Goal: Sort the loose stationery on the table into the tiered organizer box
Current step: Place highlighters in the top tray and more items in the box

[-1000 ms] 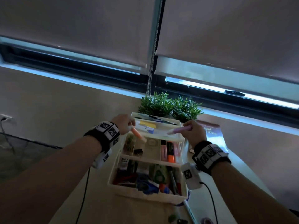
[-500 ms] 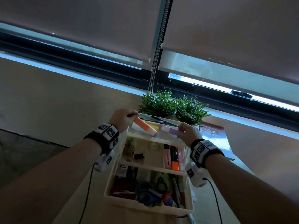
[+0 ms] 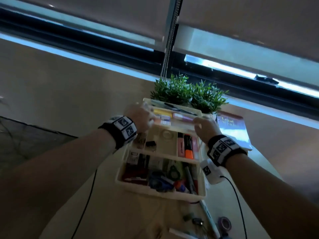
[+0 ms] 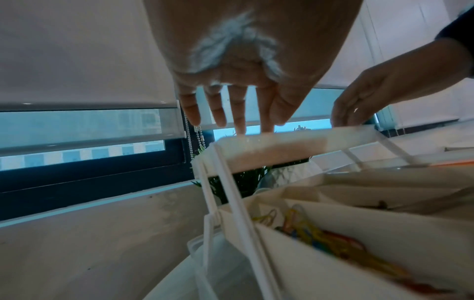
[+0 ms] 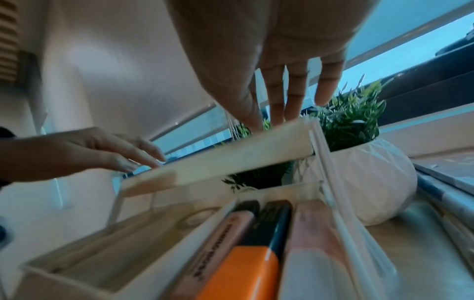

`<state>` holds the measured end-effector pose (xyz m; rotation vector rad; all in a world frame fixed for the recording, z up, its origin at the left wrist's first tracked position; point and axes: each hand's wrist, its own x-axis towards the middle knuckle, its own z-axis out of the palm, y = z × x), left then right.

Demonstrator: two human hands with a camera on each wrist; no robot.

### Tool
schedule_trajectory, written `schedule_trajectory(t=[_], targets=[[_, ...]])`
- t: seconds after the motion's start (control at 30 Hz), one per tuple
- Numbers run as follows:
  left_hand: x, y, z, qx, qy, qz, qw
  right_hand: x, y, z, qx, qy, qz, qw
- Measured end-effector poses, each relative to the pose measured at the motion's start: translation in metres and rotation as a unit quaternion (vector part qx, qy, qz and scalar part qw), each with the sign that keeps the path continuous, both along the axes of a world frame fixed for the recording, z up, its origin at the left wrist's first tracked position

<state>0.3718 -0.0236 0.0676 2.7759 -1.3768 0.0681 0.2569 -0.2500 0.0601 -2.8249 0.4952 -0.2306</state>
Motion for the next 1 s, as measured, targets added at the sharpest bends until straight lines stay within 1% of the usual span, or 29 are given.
schedule_trajectory(t=[0.03,0.13,0.2,0.3,0.43,0.53,0.6,0.63,0.8,0.87,0.97,1.0], targets=[[-0.005,0.000,0.002,-0.004,0.003,0.012,1.000,-0.010,0.002,0.002,0.010,-0.019,-0.001,1.000],[-0.026,0.007,0.004,-0.055,0.031,0.034,0.997,-0.049,0.006,0.008,0.041,-0.071,-0.002,0.997],[-0.049,0.016,0.003,-0.100,0.051,0.040,0.993,-0.083,0.012,0.011,0.076,-0.069,0.003,0.995],[-0.097,0.030,-0.012,-0.147,0.112,0.034,0.982,-0.140,0.023,0.004,0.119,-0.025,0.009,0.993],[-0.173,0.044,-0.039,-0.169,0.217,0.047,0.960,-0.205,0.032,-0.023,0.167,0.094,0.017,0.981],[-0.221,0.049,-0.059,-0.099,0.261,0.048,0.959,-0.238,0.040,-0.050,0.189,0.174,0.001,0.967],[-0.243,0.047,-0.073,-0.062,0.289,0.046,0.954,-0.252,0.045,-0.066,0.194,0.205,-0.009,0.959],[-0.251,0.044,-0.080,-0.042,0.298,0.049,0.952,-0.256,0.047,-0.073,0.181,0.216,-0.008,0.959],[-0.274,0.022,-0.097,0.040,0.310,0.054,0.948,-0.266,0.048,-0.102,0.150,0.205,-0.019,0.967],[-0.281,0.009,-0.100,0.063,0.302,0.055,0.950,-0.267,0.050,-0.106,0.148,0.205,-0.027,0.967],[-0.288,-0.006,-0.106,0.109,0.287,0.068,0.949,-0.265,0.055,-0.104,0.103,0.212,-0.063,0.970],[-0.289,-0.010,-0.106,0.121,0.278,0.073,0.950,-0.264,0.056,-0.104,0.101,0.211,-0.073,0.970]])
